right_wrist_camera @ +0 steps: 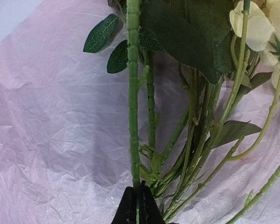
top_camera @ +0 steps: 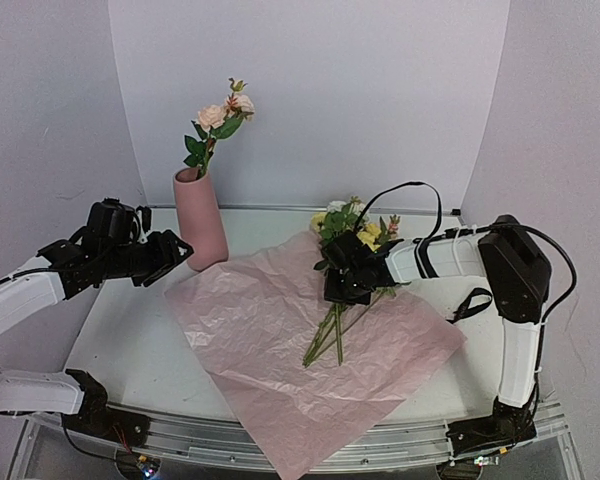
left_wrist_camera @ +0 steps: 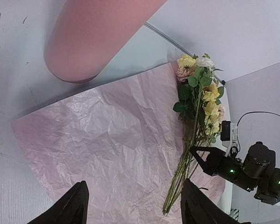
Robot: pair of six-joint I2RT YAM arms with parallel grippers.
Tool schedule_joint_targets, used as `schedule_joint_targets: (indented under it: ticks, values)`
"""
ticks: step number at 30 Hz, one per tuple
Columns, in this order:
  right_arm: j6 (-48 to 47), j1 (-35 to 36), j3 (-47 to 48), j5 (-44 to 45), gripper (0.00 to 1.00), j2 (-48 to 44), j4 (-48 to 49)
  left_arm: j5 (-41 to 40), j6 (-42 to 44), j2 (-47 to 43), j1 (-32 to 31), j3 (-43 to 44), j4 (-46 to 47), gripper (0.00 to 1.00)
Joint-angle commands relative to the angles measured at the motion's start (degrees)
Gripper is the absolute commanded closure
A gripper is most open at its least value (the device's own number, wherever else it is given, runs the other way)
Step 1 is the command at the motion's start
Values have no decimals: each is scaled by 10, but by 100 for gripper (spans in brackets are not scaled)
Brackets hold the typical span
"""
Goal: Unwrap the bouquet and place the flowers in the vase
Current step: Pick up the fake flower from the wrapping paper.
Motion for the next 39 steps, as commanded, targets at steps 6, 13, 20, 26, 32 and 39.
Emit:
schedule_joint_targets:
  ticks: [6,13,20,26,32,39]
  values:
    - [-5,0,-16,6,100,-106,-24,29,-12,15,-9,28,9,32]
    - [-72,0,-82,-42,100,-201,44,-20,-31,51,-103,58,34,32]
    - [-107,0,-191,-137,100,-310,173,-33,-55,95,-189,112,83,31]
    - [-117,0,-249,-183,100,-384,239,-57,-59,142,-256,158,135,32]
    - [-121,0,-290,-221,100,-449,279,-61,-59,194,-295,192,184,33]
    - [-126,0,-327,-268,100,-502,312,-59,-56,232,-311,228,224,39]
